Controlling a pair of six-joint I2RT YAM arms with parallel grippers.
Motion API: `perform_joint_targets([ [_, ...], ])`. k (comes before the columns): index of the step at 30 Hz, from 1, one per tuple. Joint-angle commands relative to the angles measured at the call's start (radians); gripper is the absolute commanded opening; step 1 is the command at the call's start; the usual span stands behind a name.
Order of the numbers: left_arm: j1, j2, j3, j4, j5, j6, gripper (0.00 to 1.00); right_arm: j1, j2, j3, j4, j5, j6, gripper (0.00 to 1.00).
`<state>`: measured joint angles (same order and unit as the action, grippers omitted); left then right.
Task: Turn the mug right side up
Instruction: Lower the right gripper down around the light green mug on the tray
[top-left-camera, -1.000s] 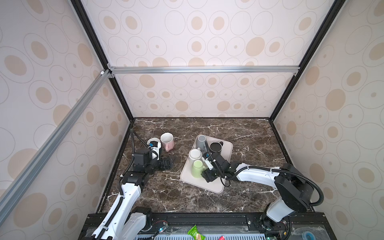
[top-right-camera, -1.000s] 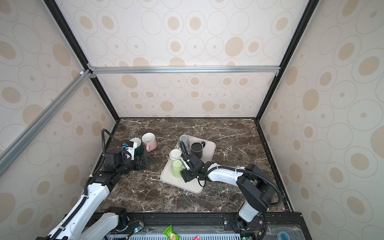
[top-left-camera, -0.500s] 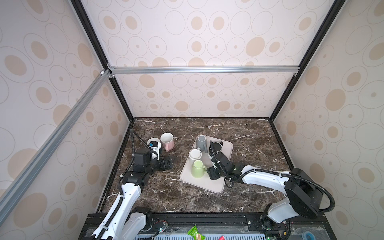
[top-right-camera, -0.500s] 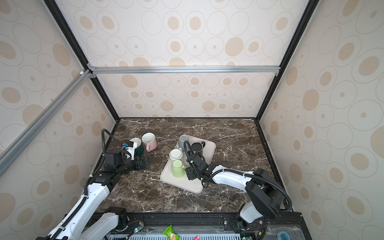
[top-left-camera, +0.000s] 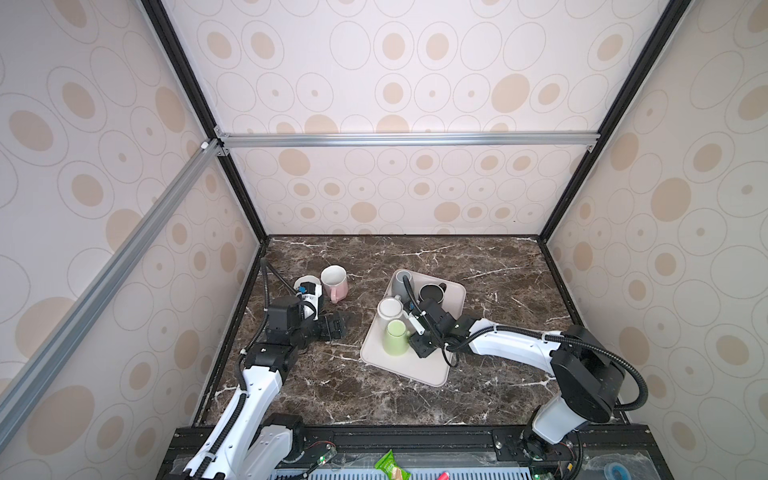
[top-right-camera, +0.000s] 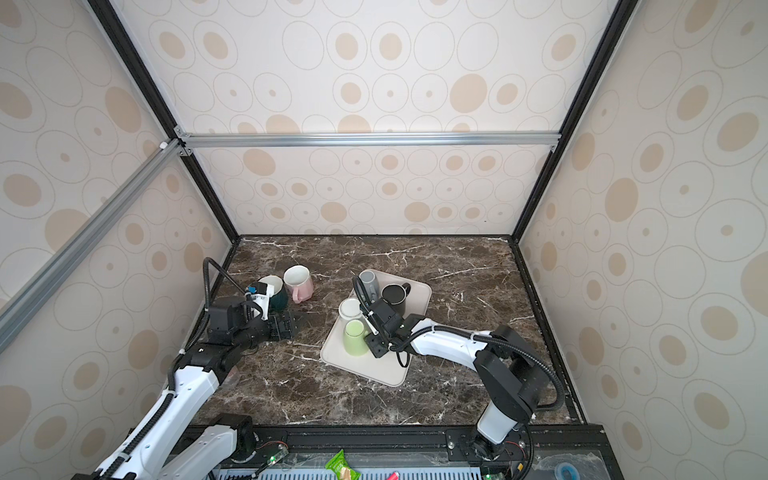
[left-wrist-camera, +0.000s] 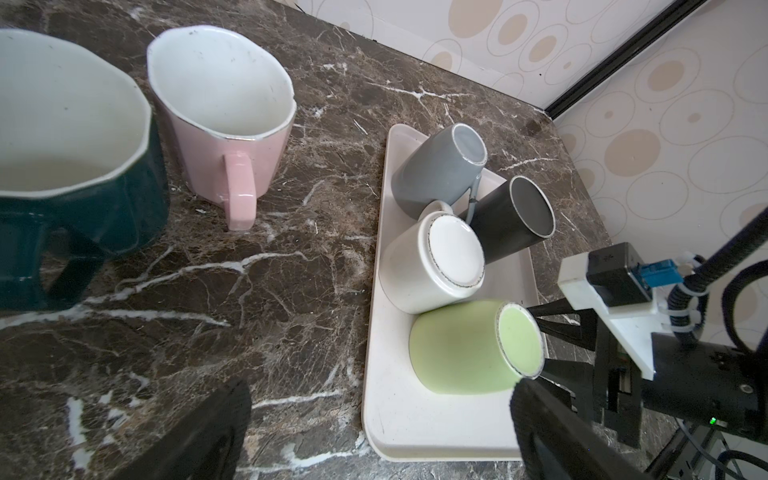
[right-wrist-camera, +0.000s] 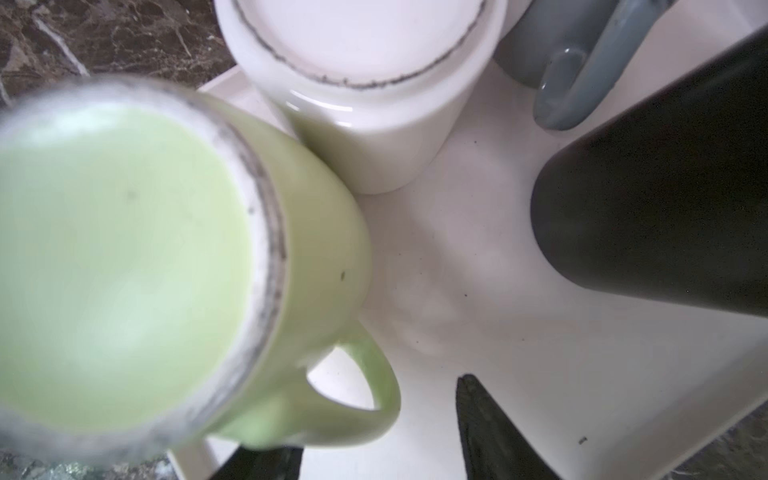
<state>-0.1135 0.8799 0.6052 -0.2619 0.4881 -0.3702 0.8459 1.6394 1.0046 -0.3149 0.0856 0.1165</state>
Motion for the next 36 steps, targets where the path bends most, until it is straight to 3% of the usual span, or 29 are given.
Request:
perform_joint_targets([
  [1, -0.005, -0.010, 0.004, 0.016, -0.002, -0.003, 0.98, 0.002, 0.040, 0.047, -0.090, -0.024, -0.070, 0.56],
  [6, -0.005, -0.012, 0.003, 0.015, -0.003, -0.003, 0.98, 0.001, 0.054, 0.075, -0.117, -0.052, -0.106, 0.46],
  [20, -0.005, -0.037, -0.001, 0.012, -0.012, -0.003, 0.98, 0.002, 0.037, 0.100, -0.146, -0.095, -0.125, 0.35],
  [23, -0.006, -0.041, -0.003, 0.012, -0.011, -0.003, 0.98, 0.001, 0.026, 0.094, -0.138, -0.121, -0.131, 0.22],
  [28, -0.004, -0.045, -0.005, 0.011, -0.011, -0.004, 0.98, 0.002, 0.019, 0.103, -0.144, -0.159, -0.146, 0.14],
  [36, -0.005, -0.053, -0.008, 0.012, -0.041, -0.004, 0.98, 0.001, 0.018, 0.109, -0.167, -0.102, -0.124, 0.12],
])
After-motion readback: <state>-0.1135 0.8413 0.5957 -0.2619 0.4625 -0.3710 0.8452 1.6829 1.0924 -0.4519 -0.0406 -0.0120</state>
